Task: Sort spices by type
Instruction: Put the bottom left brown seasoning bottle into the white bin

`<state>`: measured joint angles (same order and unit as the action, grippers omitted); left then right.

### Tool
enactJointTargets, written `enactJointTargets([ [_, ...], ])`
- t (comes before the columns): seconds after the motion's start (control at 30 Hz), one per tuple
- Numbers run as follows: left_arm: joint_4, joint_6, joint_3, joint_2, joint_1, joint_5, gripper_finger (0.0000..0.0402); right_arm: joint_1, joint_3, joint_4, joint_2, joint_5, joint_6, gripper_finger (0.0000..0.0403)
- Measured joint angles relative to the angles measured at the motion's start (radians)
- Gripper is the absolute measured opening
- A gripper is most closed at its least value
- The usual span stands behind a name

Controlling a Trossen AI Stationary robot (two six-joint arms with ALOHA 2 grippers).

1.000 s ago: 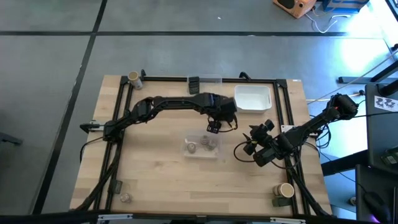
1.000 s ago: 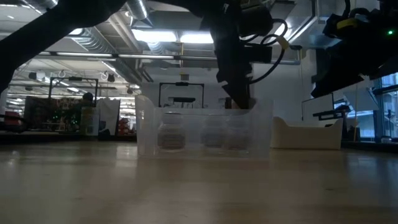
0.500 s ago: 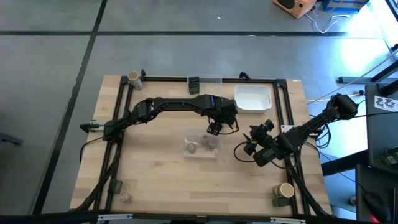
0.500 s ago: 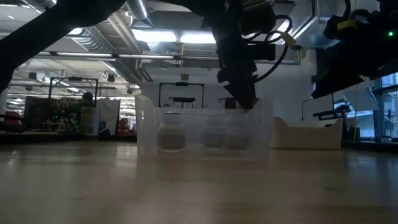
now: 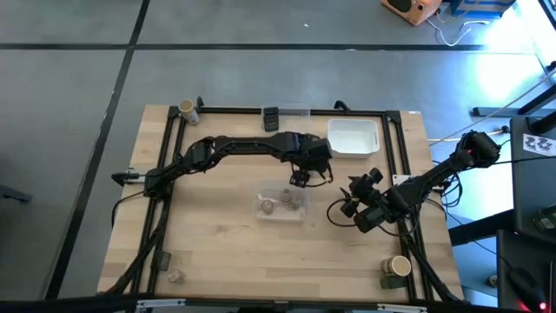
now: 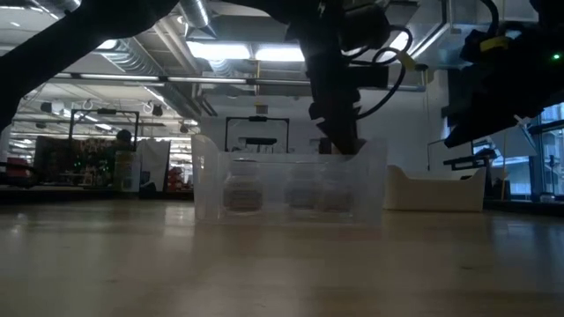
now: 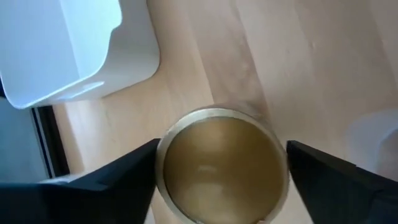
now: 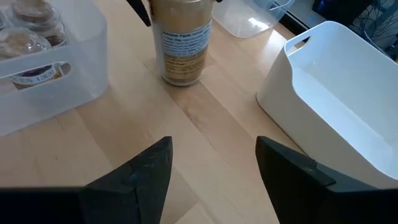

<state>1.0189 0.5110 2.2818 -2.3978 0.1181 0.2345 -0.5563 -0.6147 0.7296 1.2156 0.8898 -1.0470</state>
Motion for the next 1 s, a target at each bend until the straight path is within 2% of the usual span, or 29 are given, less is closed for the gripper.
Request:
enactJointTargets([
  [0.2,0.009,0.016,0.0,0.0,-0.017,0.059,0.0393,0.0,0.0,0.0,0.0,0.0,0.0,0.0232],
  [0.4,0.037,0.014,0.016,0.019,-0.021,0.064,0.0384,0.0,0.0,-0.001,0.0,-0.005,0.007,0.0232],
  [0.6,0.081,-0.061,0.028,0.115,0.012,0.056,0.0384,0.0,0.0,-0.044,0.0,-0.159,0.005,0.0232],
  [0.67,0.097,-0.09,0.028,0.153,0.03,0.03,0.0384,0.0,0.0,-0.064,0.0,-0.207,0.005,0.0232],
  [0.77,0.144,-0.14,0.028,0.207,0.068,-0.065,0.0382,0.0,0.0,-0.109,0.0,-0.226,0.005,0.0232],
  [0.9,0.203,-0.199,0.019,0.261,0.119,-0.187,0.038,0.0,0.0,-0.172,0.0,-0.181,0.017,0.0232],
  [1.0,0.227,-0.222,-0.009,0.295,0.144,-0.221,0.0379,0.0,0.001,-0.211,0.0,-0.135,0.072,0.0232],
])
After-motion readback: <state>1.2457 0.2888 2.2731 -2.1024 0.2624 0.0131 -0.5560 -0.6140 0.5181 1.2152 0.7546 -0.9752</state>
